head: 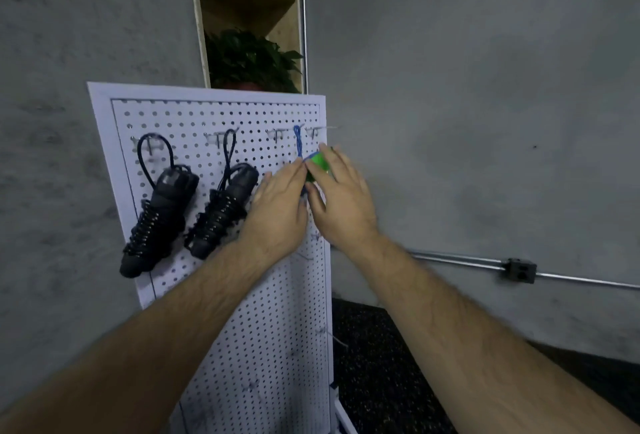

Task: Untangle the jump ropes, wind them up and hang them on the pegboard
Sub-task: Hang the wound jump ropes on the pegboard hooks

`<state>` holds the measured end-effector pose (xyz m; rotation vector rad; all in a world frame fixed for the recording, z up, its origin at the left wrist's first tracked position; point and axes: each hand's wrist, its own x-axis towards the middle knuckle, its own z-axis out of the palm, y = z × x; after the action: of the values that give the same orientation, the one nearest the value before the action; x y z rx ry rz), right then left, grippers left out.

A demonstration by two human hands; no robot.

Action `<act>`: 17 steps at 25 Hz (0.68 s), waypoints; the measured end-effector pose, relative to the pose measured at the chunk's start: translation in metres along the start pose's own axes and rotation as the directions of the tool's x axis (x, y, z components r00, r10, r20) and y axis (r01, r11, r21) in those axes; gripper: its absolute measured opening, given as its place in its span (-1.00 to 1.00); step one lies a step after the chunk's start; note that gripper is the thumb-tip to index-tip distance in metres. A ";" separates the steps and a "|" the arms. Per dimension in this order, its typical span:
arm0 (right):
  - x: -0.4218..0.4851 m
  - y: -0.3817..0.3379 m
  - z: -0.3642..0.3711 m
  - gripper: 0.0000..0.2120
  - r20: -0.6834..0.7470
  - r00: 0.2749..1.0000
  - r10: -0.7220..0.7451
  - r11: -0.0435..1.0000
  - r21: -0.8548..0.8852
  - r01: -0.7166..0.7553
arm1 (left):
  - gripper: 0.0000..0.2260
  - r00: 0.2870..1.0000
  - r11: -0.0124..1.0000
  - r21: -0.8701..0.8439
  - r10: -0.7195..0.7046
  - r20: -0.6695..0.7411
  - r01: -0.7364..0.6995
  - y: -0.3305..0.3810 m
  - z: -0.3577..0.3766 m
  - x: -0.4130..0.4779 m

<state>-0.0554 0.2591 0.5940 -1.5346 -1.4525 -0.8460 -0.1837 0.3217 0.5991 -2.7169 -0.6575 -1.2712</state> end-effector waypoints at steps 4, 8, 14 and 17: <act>-0.068 0.001 -0.016 -0.66 -0.074 0.997 -0.006 0.999 -0.043 0.003 | -0.51 0.993 0.988 0.109 0.111 -0.027 -0.108 0.018 0.016 -0.037; -0.159 0.014 -0.021 -0.71 0.035 0.999 0.027 0.998 -0.065 -0.025 | -0.58 0.990 0.990 0.032 0.137 0.033 -0.138 0.041 0.064 -0.103; -0.344 0.034 -0.002 -0.65 0.451 0.847 0.282 0.959 -0.150 -0.239 | -0.44 0.846 0.993 -0.084 -0.029 0.533 0.087 0.066 0.190 -0.250; -0.437 0.034 0.000 -0.56 0.621 0.632 0.464 0.882 -0.252 -0.399 | -0.50 0.685 0.984 -0.078 -0.055 0.726 0.162 0.083 0.242 -0.324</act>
<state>-0.0661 0.0742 0.1972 -2.2889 -1.4079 -0.0341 -0.1597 0.1914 0.2084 -3.3139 -0.8066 -0.1674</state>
